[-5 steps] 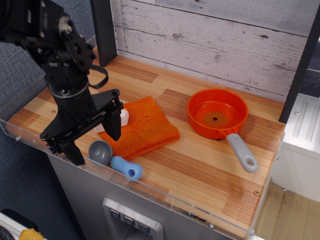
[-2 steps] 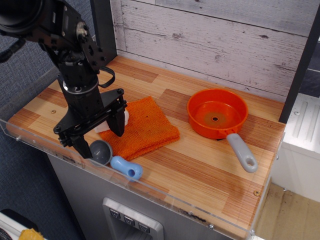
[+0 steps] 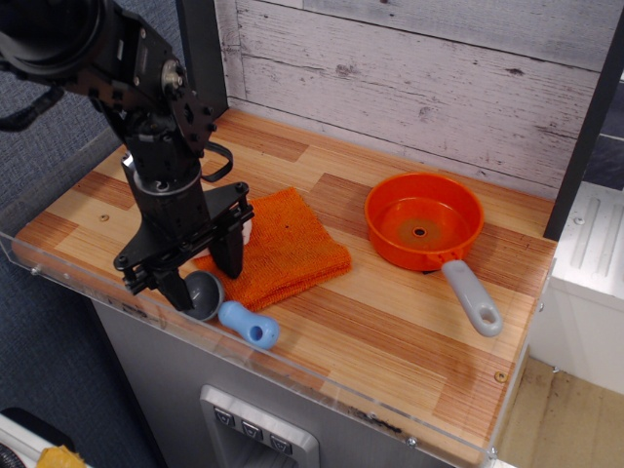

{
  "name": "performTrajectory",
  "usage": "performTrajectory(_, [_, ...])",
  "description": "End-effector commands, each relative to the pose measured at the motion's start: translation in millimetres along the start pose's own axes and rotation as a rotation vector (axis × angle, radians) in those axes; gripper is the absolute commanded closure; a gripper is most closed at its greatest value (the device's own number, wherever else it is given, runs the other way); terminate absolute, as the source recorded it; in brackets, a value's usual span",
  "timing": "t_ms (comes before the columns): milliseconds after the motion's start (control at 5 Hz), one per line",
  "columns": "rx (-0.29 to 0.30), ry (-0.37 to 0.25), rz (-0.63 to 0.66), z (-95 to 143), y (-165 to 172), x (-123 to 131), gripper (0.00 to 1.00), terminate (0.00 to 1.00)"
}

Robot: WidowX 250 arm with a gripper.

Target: Move the scoop behind the cheese.

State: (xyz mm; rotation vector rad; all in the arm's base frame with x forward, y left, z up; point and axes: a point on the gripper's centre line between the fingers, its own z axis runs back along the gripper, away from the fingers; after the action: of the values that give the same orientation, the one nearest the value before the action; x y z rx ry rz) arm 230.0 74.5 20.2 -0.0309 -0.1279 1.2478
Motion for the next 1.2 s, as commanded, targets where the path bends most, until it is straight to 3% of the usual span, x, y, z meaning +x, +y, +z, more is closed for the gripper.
performTrajectory(0, [-0.010,-0.033,-0.005,4,4,-4,1.00,0.00])
performTrajectory(400, [-0.040,-0.028,-0.009,14,3,2,1.00,0.00])
performTrajectory(1000, [-0.241,-0.087,-0.082,114,-1,24,1.00,0.00])
